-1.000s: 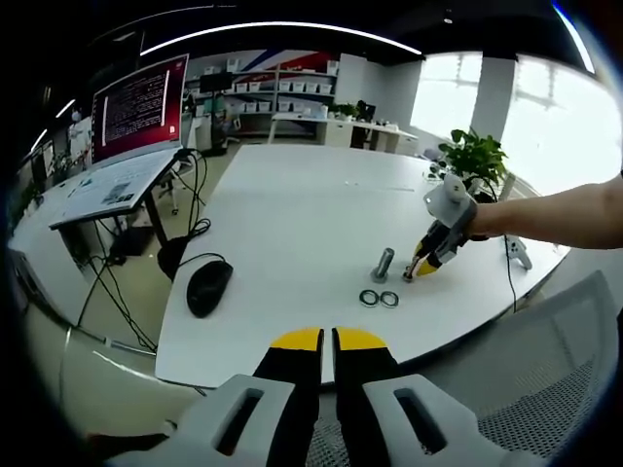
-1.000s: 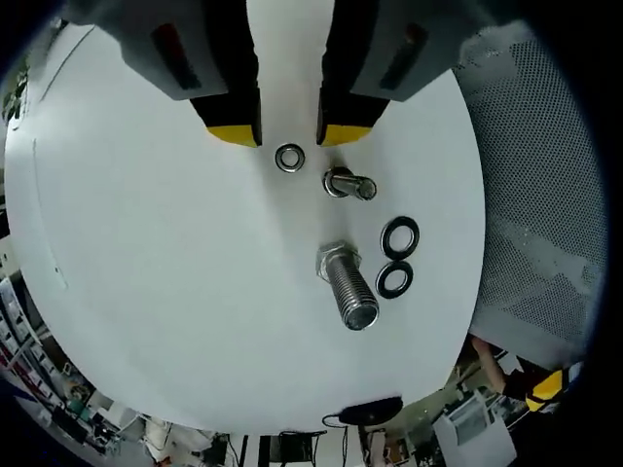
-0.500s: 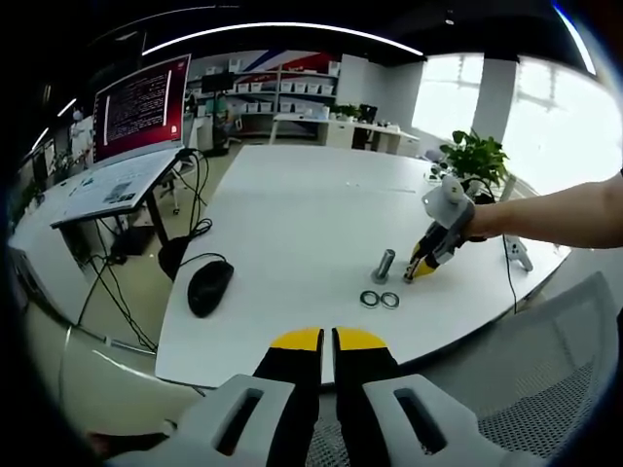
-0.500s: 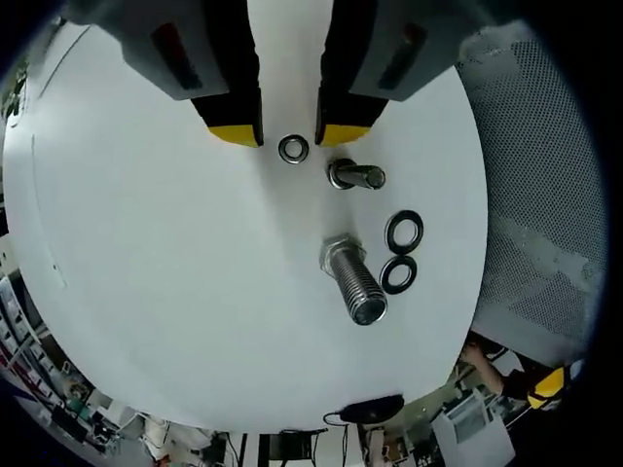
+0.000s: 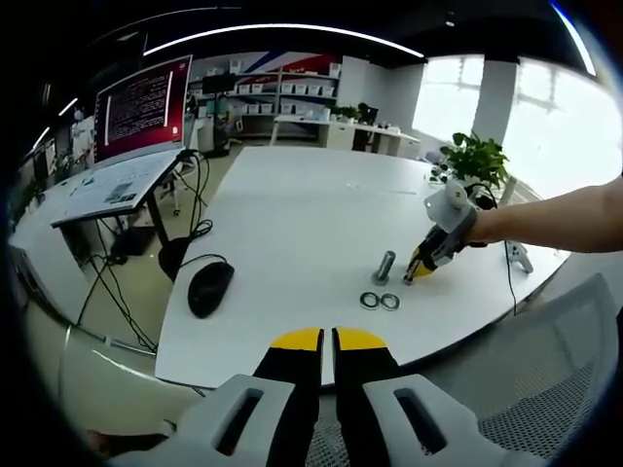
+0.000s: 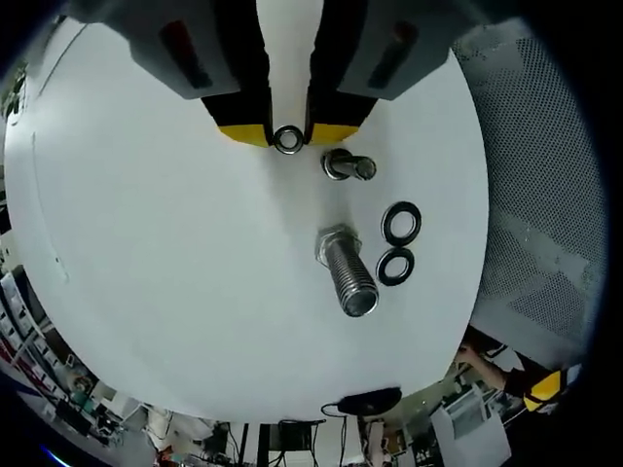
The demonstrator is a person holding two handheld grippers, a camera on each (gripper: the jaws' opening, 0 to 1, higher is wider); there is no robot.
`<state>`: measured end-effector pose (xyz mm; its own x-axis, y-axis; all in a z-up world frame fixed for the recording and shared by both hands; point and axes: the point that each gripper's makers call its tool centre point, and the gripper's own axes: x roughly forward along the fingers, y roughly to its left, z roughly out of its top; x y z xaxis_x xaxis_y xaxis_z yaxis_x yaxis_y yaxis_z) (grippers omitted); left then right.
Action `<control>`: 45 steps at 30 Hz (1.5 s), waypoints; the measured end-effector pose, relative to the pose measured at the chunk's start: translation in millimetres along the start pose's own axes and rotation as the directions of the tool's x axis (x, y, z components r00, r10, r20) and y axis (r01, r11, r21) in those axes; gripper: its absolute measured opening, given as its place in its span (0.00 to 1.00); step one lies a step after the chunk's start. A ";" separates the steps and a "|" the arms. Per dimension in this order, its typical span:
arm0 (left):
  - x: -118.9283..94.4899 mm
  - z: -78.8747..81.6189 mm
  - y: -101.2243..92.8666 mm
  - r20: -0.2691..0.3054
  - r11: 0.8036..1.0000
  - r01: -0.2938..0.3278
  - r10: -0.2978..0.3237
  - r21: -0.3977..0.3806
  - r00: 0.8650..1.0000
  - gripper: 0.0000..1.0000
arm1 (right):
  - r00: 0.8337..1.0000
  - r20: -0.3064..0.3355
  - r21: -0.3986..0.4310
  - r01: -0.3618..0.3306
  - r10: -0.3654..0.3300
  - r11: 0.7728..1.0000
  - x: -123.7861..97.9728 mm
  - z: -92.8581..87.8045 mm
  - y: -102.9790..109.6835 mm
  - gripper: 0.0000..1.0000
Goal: Place the washer onto the threaded stud by aligning its center hole with the stud, sliding it down to the base, and recovering from edge contact or off-axis alignment until the washer reaches the visible bottom stop.
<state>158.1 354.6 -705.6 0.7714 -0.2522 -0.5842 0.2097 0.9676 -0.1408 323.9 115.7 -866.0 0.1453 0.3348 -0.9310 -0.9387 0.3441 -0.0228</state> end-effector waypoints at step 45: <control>-0.1 0.1 -0.6 0.000 1.000 0.004 -0.004 0.002 1.000 0.01 | 0.995 0.074 -0.088 -0.063 0.070 0.994 -67.0 37.0 29.3 0.13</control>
<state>157.9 354.1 -705.3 0.7707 -0.2558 -0.5836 0.2135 0.9666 -0.1418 298.2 135.8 -790.8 0.1019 0.4216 -0.9010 -0.9698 0.2437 0.0043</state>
